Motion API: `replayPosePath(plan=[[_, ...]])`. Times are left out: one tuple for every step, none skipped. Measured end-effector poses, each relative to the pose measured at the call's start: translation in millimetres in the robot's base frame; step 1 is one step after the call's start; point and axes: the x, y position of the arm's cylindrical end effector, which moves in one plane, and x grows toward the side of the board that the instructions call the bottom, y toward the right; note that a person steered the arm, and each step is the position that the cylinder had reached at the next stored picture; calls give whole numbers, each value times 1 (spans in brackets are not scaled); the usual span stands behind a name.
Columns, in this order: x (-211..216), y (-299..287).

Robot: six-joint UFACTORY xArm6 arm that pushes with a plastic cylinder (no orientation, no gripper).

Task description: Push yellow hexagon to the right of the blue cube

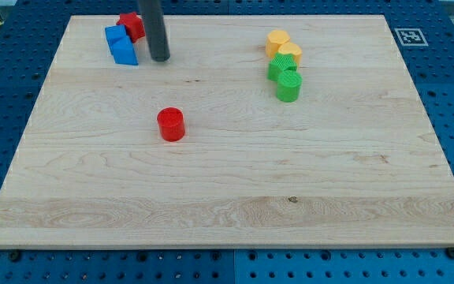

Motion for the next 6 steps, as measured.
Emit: replayPosePath(plan=[[-34,-15],[-56,-51],[-73,-79],[-93,-57],[-94,-38],[-94,-14]])
